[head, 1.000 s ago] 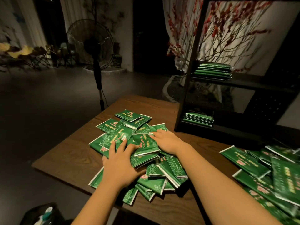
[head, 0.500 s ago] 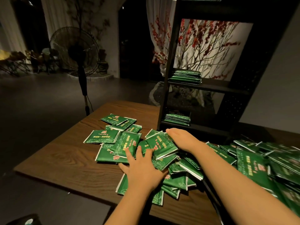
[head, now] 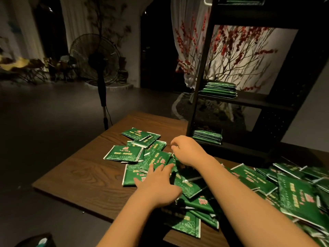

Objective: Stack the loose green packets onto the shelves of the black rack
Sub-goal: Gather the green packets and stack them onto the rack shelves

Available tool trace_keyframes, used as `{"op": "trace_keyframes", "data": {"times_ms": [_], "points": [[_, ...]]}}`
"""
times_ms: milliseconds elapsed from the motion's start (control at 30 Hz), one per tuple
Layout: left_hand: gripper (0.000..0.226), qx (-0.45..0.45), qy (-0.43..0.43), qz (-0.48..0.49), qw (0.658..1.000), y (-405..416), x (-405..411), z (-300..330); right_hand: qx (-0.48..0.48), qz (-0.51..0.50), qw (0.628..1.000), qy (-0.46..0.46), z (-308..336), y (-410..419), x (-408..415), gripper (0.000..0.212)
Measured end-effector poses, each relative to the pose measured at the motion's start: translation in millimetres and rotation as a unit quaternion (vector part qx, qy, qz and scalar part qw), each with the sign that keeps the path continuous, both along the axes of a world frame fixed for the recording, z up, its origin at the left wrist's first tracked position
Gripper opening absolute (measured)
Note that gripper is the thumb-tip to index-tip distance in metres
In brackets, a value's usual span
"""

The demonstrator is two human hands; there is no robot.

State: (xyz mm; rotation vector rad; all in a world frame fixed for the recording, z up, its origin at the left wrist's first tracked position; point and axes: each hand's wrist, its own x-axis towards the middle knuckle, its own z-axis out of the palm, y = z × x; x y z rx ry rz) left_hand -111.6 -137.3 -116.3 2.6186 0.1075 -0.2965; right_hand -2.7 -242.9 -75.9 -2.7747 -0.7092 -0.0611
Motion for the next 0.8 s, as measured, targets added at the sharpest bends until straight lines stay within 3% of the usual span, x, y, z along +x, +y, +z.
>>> {"op": "trace_keyframes", "data": {"times_ms": [100, 233, 467, 633, 800], "points": [[0.075, 0.006, -0.051, 0.006, 0.999, 22.3, 8.4, 0.2, -0.013, 0.011, 1.0, 0.014, -11.5, 26.6, 7.1, 0.031], [0.063, 0.059, -0.15, 0.098, 0.982, 59.0, 33.1, -21.8, -0.007, 0.048, 0.998, 0.042, -27.3, 66.5, 28.2, 0.045], [0.067, 0.08, -0.121, 0.153, 0.978, 90.6, 56.7, -55.4, -0.037, 0.036, 0.996, 0.066, -51.4, 108.8, 59.2, 0.057], [0.06, 0.126, -0.177, 0.17, 0.961, 85.6, 52.8, -60.7, -0.057, 0.054, 0.99, 0.119, -68.8, 106.2, 73.7, 0.062], [0.071, 0.18, -0.21, 0.151, 0.949, 81.4, 48.3, -58.1, -0.091, 0.031, 0.992, 0.087, -67.7, 91.4, 71.5, 0.064]]}}
